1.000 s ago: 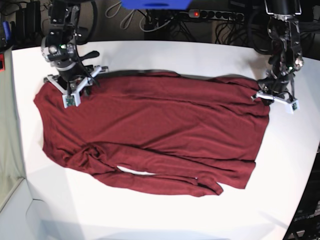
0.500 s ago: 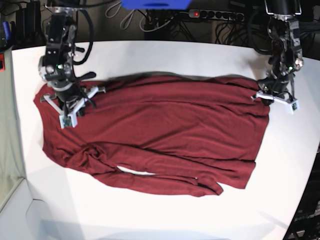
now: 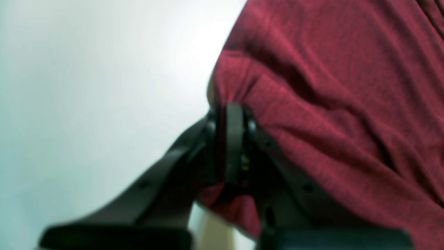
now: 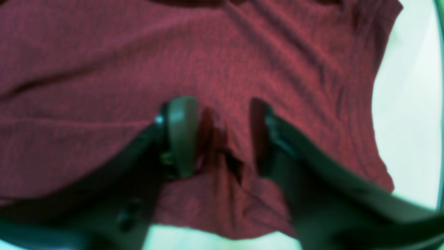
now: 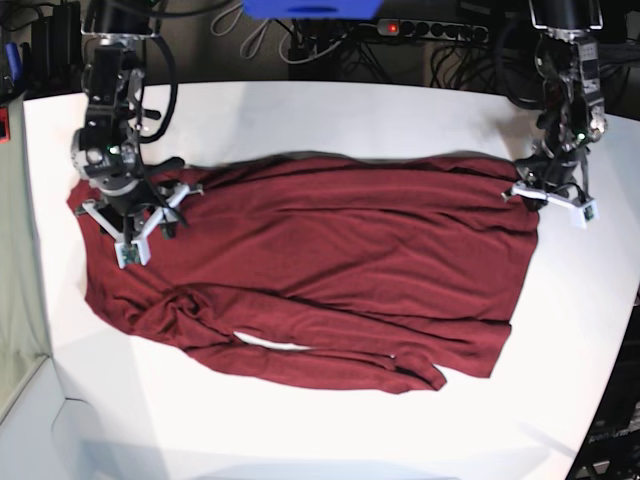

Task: Layout the t-shirt on the table in an organized manner, then fold the t-shirt properly
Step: 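Lift the collar edge with the right gripper and pull it toward the left gripper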

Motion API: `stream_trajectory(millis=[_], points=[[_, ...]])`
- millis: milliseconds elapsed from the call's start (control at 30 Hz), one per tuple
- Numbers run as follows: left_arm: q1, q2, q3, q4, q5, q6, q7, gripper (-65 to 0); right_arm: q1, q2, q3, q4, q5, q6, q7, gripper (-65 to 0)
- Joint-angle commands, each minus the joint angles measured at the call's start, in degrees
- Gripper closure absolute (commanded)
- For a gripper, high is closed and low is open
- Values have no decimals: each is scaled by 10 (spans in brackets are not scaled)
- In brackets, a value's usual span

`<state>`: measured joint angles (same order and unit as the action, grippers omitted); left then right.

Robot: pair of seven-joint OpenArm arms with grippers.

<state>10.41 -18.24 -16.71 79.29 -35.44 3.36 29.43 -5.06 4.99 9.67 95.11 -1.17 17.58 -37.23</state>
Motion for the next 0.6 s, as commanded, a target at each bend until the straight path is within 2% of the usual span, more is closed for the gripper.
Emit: stream_trajectory(millis=[0,200,267,400,567], points=[[-5,-4,1,3,1,4,23,-1,-1,3,0,24,4,-1,14,-345],[-11,-4,1,1,1,4,23,-1,-66,-4,1,98,5,-1,15,-357],[-18,-4,1,0,1,4,24,-1,-83,-17,-7,101,5,-1,18,-357],[-24,-4,1,0,1,4,25,-1,-118,-22,-38,100,5,-1,19,-356],[-32,-4,1,0,2,4,26,-1,-124,-35,-65,97,4,-1,19,-356]])
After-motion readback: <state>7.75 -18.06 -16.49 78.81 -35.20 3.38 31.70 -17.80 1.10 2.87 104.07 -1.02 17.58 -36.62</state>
